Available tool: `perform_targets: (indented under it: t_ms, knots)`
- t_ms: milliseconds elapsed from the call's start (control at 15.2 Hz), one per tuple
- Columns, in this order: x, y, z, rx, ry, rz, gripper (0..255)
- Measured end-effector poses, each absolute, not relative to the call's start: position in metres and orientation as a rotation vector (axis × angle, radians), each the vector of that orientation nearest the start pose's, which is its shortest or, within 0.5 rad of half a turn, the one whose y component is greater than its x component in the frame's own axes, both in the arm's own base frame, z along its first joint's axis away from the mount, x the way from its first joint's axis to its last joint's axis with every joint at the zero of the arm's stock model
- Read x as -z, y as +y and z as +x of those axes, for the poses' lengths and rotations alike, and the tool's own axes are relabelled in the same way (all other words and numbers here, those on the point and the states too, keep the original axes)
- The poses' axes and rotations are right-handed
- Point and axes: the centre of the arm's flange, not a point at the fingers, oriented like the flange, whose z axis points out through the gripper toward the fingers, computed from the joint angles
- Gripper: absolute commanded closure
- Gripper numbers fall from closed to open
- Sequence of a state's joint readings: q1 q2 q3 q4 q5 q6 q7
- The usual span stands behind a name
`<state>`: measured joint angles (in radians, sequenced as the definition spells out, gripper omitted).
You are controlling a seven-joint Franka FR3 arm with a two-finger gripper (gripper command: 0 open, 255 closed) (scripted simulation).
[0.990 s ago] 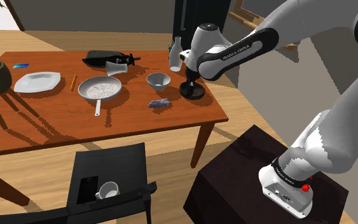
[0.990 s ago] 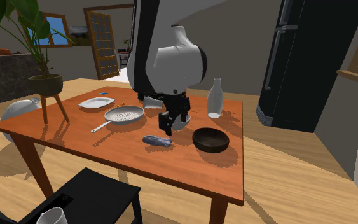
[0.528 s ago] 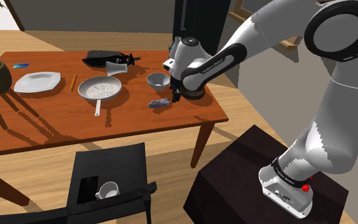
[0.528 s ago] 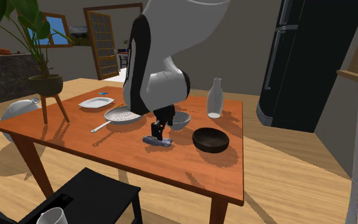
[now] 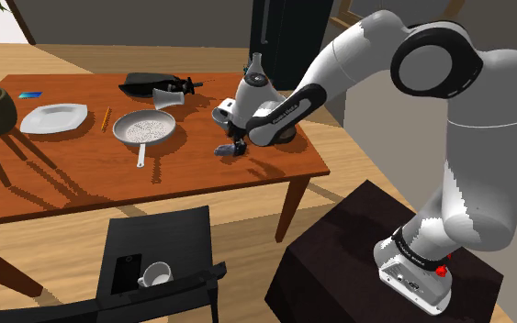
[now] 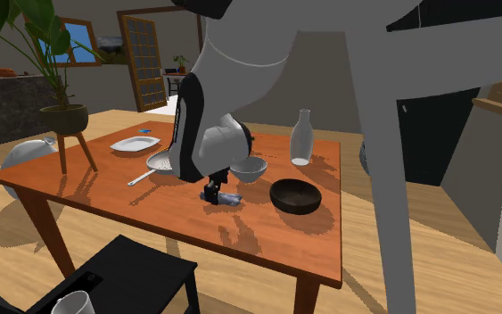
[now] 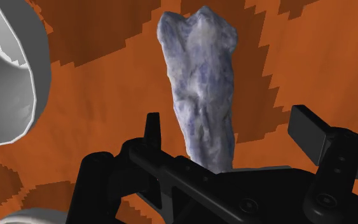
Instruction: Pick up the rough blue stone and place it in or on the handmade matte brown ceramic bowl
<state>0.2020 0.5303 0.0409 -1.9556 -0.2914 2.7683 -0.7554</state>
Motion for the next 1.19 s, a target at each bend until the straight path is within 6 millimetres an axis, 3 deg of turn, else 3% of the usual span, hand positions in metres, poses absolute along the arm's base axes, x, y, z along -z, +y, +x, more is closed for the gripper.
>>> perform_targets:
  t_ms: [396,726,792,1188]
  knots:
    - [-0.205,0.168,0.63,0.405,-1.936,-2.683,0]
    - [-0.202,0.167,0.632,0.405,-1.936,-2.683,0]
    - [-0.202,0.167,0.632,0.405,-1.936,-2.683,255]
    - [-0.207,0.166,0.634,0.422,-1.937,-2.684,255]
